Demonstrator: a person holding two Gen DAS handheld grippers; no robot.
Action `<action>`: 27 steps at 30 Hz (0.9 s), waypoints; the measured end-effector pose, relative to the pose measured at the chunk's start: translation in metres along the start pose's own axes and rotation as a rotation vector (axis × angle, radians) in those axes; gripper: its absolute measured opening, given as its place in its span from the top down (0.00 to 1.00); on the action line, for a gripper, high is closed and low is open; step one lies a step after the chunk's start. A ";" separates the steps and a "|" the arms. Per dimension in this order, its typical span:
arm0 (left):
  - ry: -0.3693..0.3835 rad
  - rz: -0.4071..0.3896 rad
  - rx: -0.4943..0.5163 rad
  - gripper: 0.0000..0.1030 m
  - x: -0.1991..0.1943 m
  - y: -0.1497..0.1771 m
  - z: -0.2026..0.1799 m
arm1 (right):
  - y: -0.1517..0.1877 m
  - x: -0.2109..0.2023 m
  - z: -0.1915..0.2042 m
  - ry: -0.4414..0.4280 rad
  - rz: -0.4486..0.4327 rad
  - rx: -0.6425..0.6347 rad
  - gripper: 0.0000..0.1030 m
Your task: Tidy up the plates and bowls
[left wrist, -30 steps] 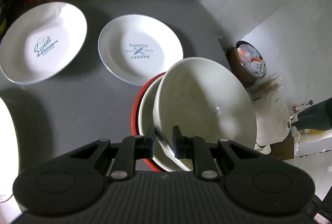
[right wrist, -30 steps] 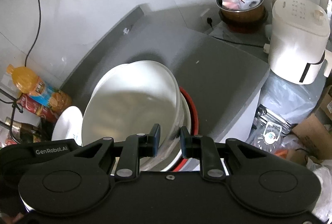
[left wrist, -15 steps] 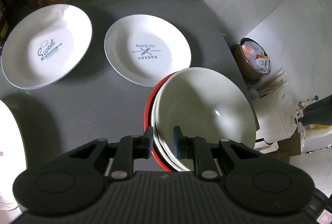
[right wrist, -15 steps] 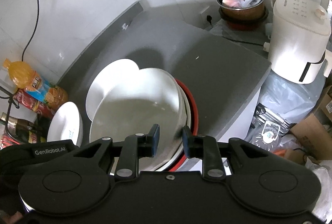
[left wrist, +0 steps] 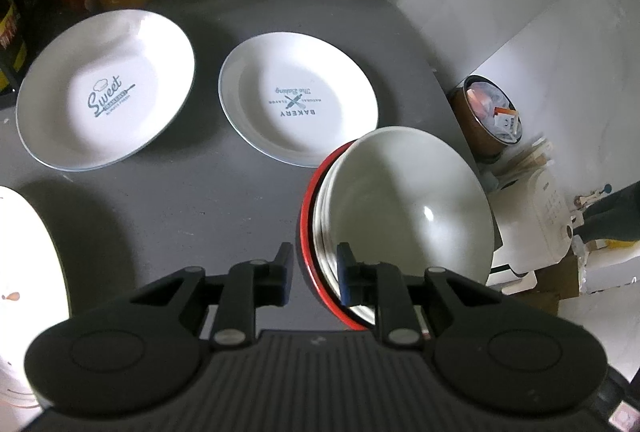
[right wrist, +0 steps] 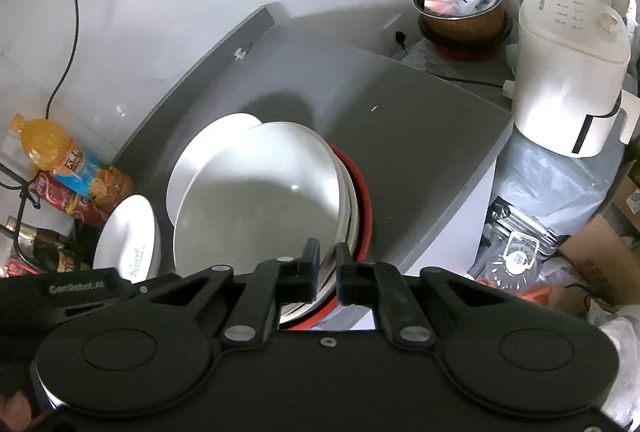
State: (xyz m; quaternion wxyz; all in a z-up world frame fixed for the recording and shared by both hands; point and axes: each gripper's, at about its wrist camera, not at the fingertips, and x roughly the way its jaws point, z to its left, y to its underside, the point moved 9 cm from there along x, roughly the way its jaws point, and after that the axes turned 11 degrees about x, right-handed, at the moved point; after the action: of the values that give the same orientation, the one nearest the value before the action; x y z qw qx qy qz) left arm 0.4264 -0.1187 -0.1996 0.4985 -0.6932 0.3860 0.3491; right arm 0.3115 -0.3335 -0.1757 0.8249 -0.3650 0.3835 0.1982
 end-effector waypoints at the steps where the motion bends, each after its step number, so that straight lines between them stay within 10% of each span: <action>1: 0.004 0.003 0.000 0.81 -0.002 0.001 0.000 | 0.001 0.000 0.000 0.000 0.009 0.006 0.91; 11: -0.056 -0.005 0.042 0.41 -0.031 0.013 0.013 | 0.020 -0.022 0.011 -0.008 0.016 -0.058 0.68; 27: -0.109 -0.005 0.021 0.29 -0.066 0.052 0.066 | 0.058 -0.038 0.059 -0.041 0.012 -0.258 0.37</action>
State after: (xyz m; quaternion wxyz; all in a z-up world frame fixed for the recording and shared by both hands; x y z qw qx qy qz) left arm 0.3440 -0.0537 -0.1815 0.5270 -0.6689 0.3602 0.3810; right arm 0.2808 -0.2528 -0.1463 0.7774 -0.4617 0.3401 0.2584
